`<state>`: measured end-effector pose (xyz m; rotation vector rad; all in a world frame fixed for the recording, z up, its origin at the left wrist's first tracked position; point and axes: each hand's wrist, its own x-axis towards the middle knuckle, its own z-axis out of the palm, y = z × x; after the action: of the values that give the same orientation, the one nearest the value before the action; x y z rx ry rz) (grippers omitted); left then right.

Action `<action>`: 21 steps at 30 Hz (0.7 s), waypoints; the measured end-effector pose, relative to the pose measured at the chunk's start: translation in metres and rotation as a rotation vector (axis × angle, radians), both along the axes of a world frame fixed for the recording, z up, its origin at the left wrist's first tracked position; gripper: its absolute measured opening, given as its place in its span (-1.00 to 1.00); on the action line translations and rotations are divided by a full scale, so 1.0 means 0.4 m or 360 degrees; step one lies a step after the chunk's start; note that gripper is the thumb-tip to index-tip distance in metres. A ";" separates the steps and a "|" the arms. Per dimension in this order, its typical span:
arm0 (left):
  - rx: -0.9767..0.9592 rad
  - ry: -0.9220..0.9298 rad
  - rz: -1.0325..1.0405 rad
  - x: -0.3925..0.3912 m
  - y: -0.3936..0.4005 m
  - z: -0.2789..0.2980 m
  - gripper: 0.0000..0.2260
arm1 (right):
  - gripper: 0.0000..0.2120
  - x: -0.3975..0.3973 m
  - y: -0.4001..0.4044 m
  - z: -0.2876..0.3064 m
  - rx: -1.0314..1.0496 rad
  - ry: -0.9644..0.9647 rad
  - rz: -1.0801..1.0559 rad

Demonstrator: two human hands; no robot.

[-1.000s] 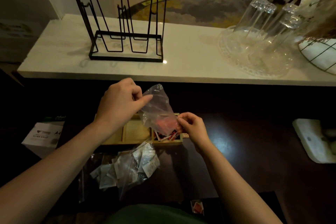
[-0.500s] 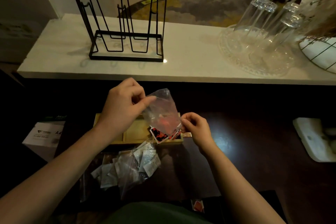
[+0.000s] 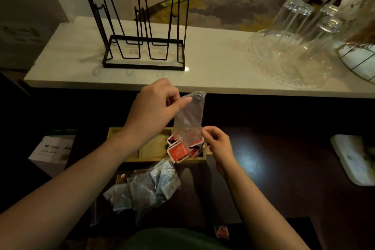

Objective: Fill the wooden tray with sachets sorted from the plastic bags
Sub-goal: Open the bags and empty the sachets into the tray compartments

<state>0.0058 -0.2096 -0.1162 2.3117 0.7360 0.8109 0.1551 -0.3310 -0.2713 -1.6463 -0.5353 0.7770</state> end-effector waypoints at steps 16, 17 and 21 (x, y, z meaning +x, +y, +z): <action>-0.0359 0.1036 -0.0024 -0.159 0.005 -0.320 -0.84 | -0.93 0.092 -0.155 -0.044 -0.0500 -0.0973 -0.0617; -0.0401 0.1132 -0.0066 -0.174 -0.008 -0.350 -0.84 | -0.94 0.090 -0.161 -0.049 -0.0528 -0.0983 -0.0649; -0.0390 0.1313 -0.0151 -0.207 -0.046 -0.407 -0.81 | -0.93 0.083 -0.171 -0.076 -0.0687 -0.0983 -0.0642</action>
<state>-0.0770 -0.2280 -0.2790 2.3893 0.9748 -0.3137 0.1884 -0.3995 -0.3018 -2.3200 -0.4486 0.0653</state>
